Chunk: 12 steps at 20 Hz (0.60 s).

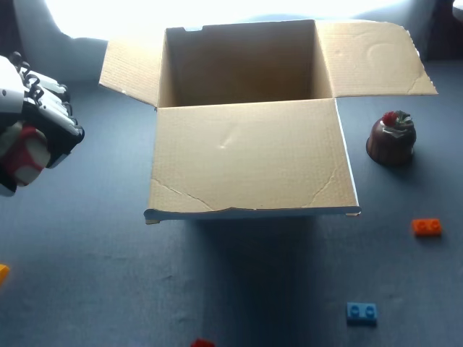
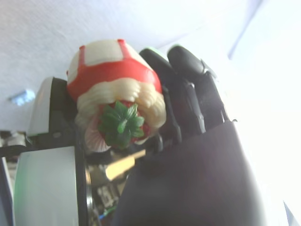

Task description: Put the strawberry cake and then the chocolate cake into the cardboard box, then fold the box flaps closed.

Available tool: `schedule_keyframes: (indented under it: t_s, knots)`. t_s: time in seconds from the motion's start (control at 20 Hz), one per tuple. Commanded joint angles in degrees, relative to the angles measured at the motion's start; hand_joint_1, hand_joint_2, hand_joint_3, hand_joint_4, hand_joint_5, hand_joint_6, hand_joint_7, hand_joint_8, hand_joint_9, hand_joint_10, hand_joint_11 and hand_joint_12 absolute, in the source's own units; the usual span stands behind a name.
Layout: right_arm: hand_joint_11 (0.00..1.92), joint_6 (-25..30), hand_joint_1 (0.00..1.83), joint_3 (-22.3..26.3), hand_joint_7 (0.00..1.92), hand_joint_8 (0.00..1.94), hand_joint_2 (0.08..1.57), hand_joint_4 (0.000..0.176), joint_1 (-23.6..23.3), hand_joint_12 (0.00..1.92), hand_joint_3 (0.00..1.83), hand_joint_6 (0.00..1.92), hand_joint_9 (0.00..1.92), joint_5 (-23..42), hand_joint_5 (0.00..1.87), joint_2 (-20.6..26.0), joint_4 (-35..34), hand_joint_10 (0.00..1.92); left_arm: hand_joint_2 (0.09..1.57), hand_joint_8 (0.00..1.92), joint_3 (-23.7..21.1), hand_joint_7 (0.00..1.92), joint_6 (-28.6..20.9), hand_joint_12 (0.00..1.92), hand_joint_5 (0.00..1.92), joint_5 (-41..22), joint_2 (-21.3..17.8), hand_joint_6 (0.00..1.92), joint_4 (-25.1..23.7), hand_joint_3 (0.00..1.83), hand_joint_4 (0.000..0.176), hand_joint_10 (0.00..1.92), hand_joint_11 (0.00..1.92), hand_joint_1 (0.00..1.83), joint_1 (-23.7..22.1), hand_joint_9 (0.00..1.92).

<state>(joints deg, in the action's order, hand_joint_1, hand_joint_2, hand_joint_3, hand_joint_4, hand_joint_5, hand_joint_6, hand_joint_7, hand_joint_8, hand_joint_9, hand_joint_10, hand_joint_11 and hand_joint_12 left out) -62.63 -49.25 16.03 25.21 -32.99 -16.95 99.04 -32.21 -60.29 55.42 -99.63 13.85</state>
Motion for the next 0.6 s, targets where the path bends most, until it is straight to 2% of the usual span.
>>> schedule_keyframes:
  t_s: [0.0,0.15,0.25,0.3,0.55]
  knots:
    - [0.0,0.1,1.01,-0.1,0.14,0.0,0.95,0.0,-0.2,0.57,0.0,0.0,0.19,7.4,0.07,0.8,0.1,0.01,1.3,1.53,0.4,0.7,-0.4,1.77,0.59,-1.4,-0.8,1.47,3.0,0.0,0.0,1.37,0.25,1.12,-1.3,0.49]
    - [0.0,0.1,0.97,-0.1,0.18,0.01,0.95,0.0,0.1,0.56,0.0,0.0,0.19,8.1,0.07,0.8,0.1,0.0,1.29,1.47,0.6,0.71,-2.1,1.77,0.61,-2.1,-0.8,1.49,0.0,0.0,0.005,1.33,0.27,1.12,-5.5,0.53]
    - [0.0,0.1,0.92,-0.1,0.18,0.0,0.98,0.0,0.4,0.55,0.01,0.0,0.18,8.1,0.05,0.8,0.1,0.0,1.29,1.5,1.0,0.7,-3.0,1.8,0.62,-2.9,-0.6,1.47,-2.3,0.0,0.012,1.36,0.27,1.12,-8.6,0.52]
    - [0.0,0.1,0.92,-0.1,0.18,0.0,0.98,0.0,0.6,0.55,0.01,0.0,0.19,8.1,0.06,0.9,0.1,0.0,1.29,1.52,1.4,0.7,-3.8,1.83,0.61,-3.6,-0.4,1.46,-3.6,0.0,0.001,1.4,0.26,1.12,-10.5,0.5]
    - [0.0,0.0,0.89,0.0,0.17,0.0,1.0,0.0,0.5,0.48,0.01,0.0,0.17,8.7,0.05,0.9,0.1,0.0,1.29,1.58,4.7,0.68,-6.6,1.89,0.64,-5.7,1.4,1.4,-9.4,0.0,0.0,1.52,0.22,1.12,-17.0,0.45]
